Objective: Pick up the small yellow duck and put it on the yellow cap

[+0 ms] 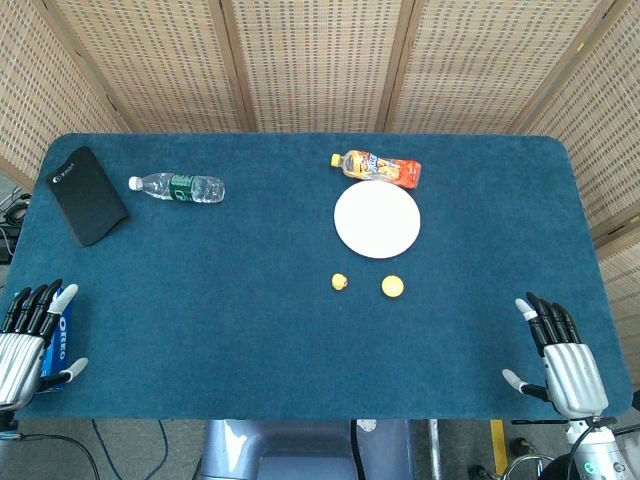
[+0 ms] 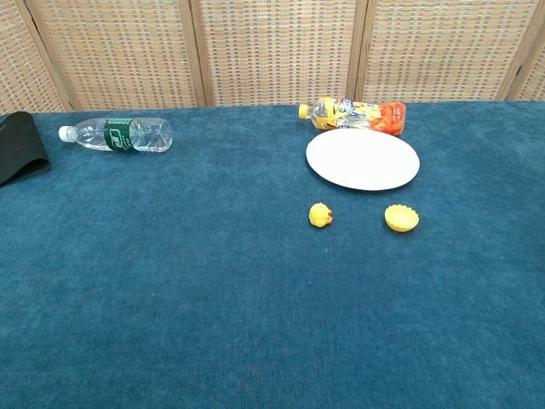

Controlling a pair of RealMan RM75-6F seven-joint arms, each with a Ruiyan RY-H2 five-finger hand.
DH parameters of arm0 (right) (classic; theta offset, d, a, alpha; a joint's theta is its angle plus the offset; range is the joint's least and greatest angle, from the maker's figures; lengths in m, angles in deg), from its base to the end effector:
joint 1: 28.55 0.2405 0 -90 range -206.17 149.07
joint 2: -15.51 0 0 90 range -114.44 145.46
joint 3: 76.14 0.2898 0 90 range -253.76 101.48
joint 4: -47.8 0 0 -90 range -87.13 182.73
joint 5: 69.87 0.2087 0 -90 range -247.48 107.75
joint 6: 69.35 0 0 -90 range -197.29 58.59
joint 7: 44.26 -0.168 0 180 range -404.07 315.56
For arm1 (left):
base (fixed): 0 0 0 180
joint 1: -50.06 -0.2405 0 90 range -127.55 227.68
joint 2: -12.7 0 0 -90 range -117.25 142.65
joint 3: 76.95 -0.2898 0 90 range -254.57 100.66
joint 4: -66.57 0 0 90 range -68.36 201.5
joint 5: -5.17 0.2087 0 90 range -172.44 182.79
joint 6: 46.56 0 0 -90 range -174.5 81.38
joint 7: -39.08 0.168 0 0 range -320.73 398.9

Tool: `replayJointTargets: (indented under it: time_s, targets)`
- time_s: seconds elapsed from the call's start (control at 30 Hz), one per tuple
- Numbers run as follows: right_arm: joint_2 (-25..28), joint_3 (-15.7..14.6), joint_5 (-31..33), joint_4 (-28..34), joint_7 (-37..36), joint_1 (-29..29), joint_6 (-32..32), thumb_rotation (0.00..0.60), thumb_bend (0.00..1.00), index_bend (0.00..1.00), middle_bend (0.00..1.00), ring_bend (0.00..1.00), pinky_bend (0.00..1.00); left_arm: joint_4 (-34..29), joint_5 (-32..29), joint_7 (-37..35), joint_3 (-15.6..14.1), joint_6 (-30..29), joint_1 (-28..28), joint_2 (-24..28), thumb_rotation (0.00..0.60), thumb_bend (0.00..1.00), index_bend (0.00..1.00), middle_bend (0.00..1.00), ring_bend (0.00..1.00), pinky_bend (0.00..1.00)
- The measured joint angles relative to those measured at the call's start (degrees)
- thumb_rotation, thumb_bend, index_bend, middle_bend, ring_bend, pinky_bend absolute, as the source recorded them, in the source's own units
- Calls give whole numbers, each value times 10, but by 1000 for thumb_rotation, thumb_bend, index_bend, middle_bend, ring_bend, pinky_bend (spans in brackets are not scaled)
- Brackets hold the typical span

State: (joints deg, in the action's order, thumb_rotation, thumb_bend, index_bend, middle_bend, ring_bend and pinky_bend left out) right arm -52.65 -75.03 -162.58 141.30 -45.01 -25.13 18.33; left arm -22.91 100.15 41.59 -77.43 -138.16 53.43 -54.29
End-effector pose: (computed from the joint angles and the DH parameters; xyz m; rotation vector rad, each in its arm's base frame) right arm -0.3172 -0.1911 0.1443 1.4290 -0.9403 1.0396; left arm -0.3251 0.1850 0.1596 -1.4824 -0.7833 -0.9748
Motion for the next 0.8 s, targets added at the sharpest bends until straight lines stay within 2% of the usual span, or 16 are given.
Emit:
replayJointTargets:
  time_s: [0.17,0.37,0.57,0.8]
  targets:
    - [-3,15,5,12,1,19,-16,600,79,75,0,0,0,-1,0,1,0,-2,-1,1,600,125,0,0,0,0]
    - [-6,42,26,53,45,55,-58,600,80,149,0,0,0,-1,0,6,0,1,0,-1,600,124,0,0,0,0]
    - [-24,85,80,115,142,114,-121,600,84,246,0,0,0,2,-1,2,-1,7,2,-3,600,124,0,0,0,0]
    - [-91,137,184,154,295,202,-182,600,96,319,0,0,0,8,-12,-13,5,9,3,-1,600,125,0,0,0,0]
